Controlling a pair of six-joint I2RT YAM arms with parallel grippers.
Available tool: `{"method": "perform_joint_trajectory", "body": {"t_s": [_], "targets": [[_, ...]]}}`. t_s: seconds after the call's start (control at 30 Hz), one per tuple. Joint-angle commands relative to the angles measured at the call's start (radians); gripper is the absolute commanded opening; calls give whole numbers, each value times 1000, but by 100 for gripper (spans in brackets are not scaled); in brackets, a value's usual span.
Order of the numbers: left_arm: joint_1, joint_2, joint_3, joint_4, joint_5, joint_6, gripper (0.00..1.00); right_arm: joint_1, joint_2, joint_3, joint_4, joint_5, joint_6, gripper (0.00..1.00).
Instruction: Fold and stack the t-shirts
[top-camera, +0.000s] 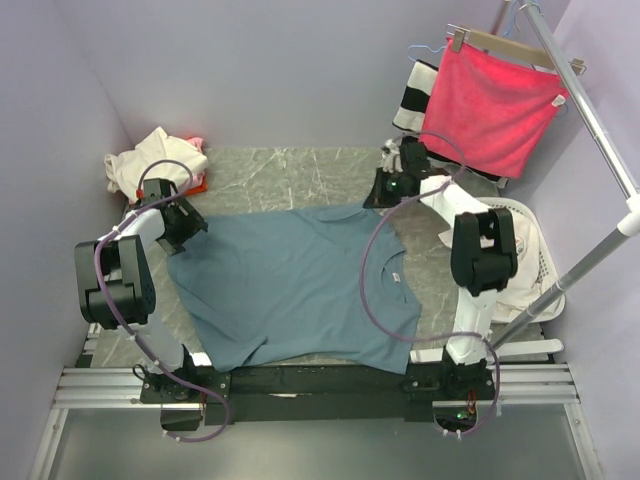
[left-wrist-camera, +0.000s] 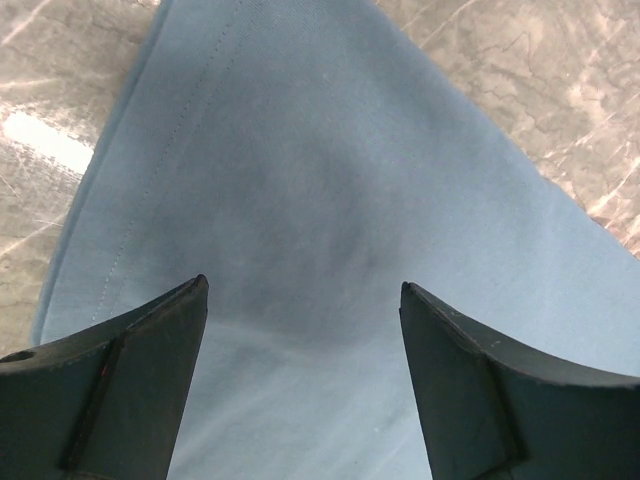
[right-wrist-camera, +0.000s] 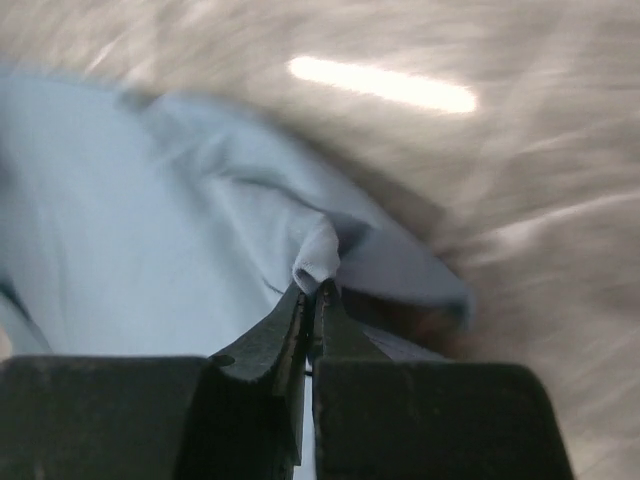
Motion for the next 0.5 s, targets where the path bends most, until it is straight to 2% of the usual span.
{"method": "perform_joint_trajectory", "body": {"t_s": [0.0,0.1,0.2,0.23,0.27,0.33,0.37,0.47], "targets": [[2,-23,7,31,37,3,82,216,-204,-61,-89,-16,-146,0],[2,-30,4,25,43,8,82,338,-250,-181,-152,7,-138,0],[1,-41,-4,28,51,8,82,410,-264,-334,-195,-82,-121,2],[2,-42,-6,30,55,8,82,424,-284,-406,-206,-67,-112,17],[1,-46,-7,31,57,8,82,433,-301,-442,-198,-24,-85,24],[1,-43,-9,38,69,8,82,433,-334,-482,-215,-1,-68,33],[2,-42,-9,38,75,6,82,433,-348,-482,-221,92,-48,36],[-1,-47,-10,45,89,5,82,422,-402,-444,-204,214,-16,46]]}}
